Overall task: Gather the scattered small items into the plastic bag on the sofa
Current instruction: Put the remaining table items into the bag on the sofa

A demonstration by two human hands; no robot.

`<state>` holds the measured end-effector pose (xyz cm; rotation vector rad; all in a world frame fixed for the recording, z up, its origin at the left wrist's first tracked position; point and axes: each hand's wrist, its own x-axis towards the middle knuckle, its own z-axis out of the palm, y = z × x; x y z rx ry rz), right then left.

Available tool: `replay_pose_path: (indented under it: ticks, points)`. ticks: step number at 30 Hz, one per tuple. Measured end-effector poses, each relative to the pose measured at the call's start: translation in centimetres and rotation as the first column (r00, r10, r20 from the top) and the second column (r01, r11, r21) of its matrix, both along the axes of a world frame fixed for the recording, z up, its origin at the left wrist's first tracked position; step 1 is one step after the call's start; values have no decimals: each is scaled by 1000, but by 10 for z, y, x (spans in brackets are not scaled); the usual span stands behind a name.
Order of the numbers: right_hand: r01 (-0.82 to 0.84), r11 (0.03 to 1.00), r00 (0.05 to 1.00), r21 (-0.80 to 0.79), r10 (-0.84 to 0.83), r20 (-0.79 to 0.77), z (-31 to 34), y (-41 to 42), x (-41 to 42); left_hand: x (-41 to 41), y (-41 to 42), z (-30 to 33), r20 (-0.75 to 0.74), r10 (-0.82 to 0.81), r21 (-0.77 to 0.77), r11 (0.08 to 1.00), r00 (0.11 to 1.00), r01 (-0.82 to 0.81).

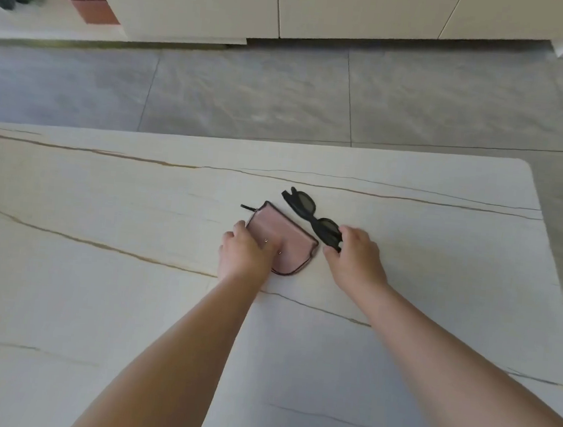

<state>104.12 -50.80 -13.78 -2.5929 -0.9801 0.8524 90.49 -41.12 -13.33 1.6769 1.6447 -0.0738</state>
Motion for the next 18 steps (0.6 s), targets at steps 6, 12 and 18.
replay_pose_path:
  ticks: [6, 12, 18]
  points:
    - [-35, 998, 989, 53, 27, 148, -23, 13, 1, 1, -2, -25, -19, 48, 61, 997, 999, -47]
    - [40, 999, 990, 24, -43, 138, -22, -21, -1, -17, -16, -30, 69, 223, -73, 973, 972, -218]
    - [139, 990, 990, -16, -139, 2, -5, -70, -1, -25, -32, -17, 133, 371, -158, 923, 919, -350]
